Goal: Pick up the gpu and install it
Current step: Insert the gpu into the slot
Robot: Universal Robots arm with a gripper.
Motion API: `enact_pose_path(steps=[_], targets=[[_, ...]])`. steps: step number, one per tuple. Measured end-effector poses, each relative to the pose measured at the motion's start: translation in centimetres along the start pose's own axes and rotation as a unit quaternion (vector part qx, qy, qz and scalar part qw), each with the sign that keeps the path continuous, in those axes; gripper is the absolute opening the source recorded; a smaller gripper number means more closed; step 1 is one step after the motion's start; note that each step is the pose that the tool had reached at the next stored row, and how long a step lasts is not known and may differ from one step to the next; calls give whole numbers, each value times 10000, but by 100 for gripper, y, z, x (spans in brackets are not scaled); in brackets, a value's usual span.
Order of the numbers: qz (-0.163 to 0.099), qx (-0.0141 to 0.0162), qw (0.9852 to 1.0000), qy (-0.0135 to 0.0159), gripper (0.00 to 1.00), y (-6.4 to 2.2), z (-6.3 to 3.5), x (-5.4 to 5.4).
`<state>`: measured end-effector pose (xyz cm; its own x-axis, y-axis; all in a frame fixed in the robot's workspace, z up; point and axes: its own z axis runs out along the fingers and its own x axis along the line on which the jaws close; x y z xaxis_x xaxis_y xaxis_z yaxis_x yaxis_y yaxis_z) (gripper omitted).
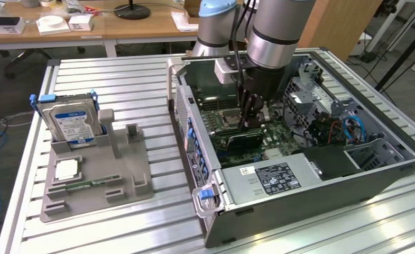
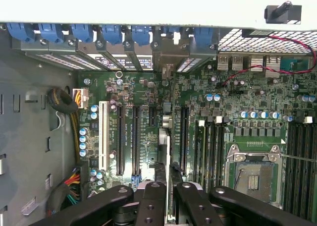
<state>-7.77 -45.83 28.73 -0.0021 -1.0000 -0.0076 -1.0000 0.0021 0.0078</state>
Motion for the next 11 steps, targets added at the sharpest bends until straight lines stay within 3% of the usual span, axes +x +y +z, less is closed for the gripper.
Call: enact_pose_path(steps=[11], targets=[[0,0,10000,1,16,0,0,0]])
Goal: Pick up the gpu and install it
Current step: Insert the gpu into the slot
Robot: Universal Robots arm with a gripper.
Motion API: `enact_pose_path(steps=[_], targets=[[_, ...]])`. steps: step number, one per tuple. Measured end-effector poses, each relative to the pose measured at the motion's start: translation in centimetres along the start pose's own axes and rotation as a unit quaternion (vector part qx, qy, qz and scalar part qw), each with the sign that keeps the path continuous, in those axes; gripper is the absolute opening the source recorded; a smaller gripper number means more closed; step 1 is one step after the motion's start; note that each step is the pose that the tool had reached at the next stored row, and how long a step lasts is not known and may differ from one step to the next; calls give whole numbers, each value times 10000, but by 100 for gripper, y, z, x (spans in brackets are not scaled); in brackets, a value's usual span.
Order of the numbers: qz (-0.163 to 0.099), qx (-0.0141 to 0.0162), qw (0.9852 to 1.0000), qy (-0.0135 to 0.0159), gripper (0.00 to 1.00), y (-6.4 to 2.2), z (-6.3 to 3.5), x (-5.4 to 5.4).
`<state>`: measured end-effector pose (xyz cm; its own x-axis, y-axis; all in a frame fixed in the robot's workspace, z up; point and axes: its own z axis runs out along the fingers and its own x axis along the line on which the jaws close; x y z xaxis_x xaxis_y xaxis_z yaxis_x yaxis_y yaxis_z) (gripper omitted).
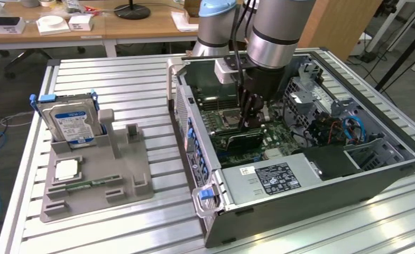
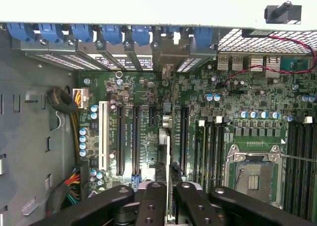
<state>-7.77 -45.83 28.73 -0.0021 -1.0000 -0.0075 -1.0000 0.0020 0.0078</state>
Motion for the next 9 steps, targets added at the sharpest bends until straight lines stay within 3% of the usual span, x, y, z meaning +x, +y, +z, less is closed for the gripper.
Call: enact_pose_path(steps=[2,9], targets=[[0,0,10000,0,10,0,0,0],[0,0,10000,0,10,0,31,0]])
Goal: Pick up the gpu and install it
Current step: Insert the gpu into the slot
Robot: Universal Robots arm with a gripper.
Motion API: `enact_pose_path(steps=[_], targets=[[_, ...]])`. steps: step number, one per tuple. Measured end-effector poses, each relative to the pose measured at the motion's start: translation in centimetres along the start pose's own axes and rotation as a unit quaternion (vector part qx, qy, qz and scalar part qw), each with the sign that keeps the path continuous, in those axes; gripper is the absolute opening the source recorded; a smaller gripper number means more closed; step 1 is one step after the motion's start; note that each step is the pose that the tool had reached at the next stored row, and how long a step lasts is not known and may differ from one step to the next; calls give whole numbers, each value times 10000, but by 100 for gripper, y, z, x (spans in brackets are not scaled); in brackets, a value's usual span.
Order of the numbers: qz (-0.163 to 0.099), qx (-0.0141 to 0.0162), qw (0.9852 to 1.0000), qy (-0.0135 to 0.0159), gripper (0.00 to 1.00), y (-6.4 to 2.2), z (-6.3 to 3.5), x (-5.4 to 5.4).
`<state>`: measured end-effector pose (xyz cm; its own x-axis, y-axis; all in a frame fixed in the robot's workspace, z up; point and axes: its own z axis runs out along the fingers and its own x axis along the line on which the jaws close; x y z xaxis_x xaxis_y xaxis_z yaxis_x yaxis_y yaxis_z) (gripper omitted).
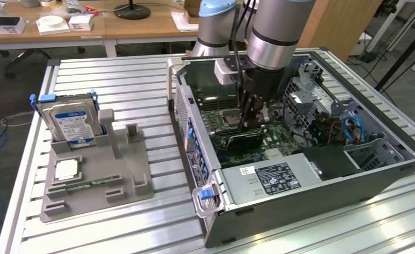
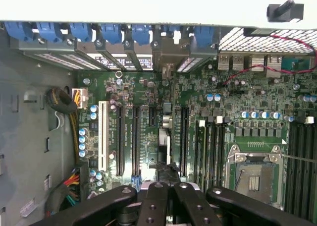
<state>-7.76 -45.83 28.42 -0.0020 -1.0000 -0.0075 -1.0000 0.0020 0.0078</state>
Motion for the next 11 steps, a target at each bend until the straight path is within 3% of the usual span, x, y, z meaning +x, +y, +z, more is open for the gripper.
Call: enact_pose_path(steps=[11], targets=[[0,0,10000,0,10,-1,201,-2]])
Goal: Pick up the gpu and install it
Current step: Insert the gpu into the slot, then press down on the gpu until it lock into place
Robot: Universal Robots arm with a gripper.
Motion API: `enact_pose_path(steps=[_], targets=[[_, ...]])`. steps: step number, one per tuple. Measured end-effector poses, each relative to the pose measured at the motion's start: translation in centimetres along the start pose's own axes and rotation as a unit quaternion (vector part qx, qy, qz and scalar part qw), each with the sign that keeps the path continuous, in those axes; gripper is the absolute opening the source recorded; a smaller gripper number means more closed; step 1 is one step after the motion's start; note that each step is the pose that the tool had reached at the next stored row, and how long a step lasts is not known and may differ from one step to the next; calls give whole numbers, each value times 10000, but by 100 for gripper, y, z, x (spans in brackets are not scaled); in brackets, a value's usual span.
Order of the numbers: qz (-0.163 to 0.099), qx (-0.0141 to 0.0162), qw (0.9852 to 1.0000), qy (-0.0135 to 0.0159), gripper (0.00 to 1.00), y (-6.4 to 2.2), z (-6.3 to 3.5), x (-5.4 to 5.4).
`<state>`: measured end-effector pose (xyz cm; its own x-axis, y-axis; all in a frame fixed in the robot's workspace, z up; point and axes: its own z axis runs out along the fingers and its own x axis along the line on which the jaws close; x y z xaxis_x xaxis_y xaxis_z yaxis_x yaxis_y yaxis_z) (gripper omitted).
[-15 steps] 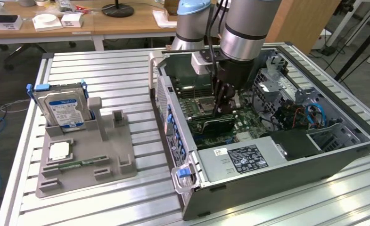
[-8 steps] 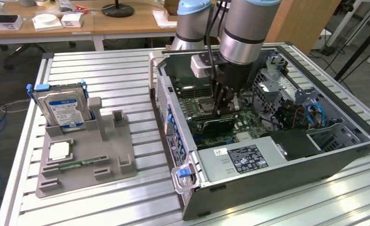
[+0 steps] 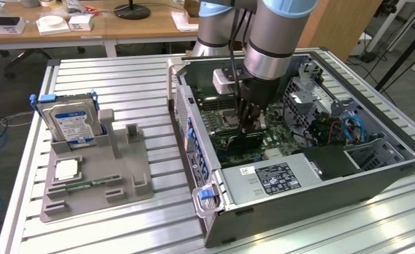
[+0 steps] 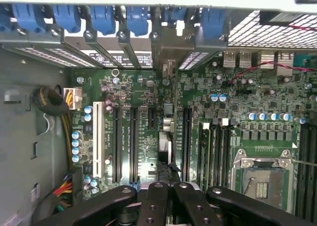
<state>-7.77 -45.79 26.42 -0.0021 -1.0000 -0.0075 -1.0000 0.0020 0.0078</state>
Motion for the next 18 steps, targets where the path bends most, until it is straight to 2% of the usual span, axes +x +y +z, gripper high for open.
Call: enact_pose_path(steps=[2,6,7,12,14,15,16,18], targets=[[0,-4,10000,10,10,1,24,2],[0,1,10000,-2,10,0,35,0],[1,3,10000,-8,10,0,3,-2],[0,0,10000,0,10,13,-209,-2],[0,0,10000,1,10,52,-223,-2],[0,0,10000,3,10,99,-228,-2],[0,0,10000,3,10,186,-229,-2],[0,0,10000,2,10,237,-231,-2]])
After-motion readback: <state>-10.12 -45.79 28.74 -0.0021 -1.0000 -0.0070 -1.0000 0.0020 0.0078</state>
